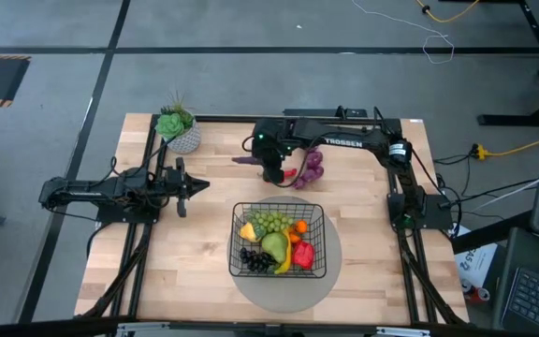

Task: Build produce basket
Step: Put the violet chili pepper into the wire basket

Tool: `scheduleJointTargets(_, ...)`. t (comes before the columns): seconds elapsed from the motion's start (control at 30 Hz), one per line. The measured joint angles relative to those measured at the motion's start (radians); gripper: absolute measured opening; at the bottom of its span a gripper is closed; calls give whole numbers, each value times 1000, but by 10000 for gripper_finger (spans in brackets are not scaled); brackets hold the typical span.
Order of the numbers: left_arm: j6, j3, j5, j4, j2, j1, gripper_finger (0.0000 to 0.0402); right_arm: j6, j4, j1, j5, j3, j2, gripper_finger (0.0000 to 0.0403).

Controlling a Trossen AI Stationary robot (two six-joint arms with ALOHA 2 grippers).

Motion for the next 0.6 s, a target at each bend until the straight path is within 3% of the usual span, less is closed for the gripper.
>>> scheduleJointTargets(0.23,0,0,0,0,0,0,19,49,-133,103,28,53,0,97)
scheduleJointTargets(0.6,0,0,0,0,0,0,19,289,-527,346,509,245,-1,97)
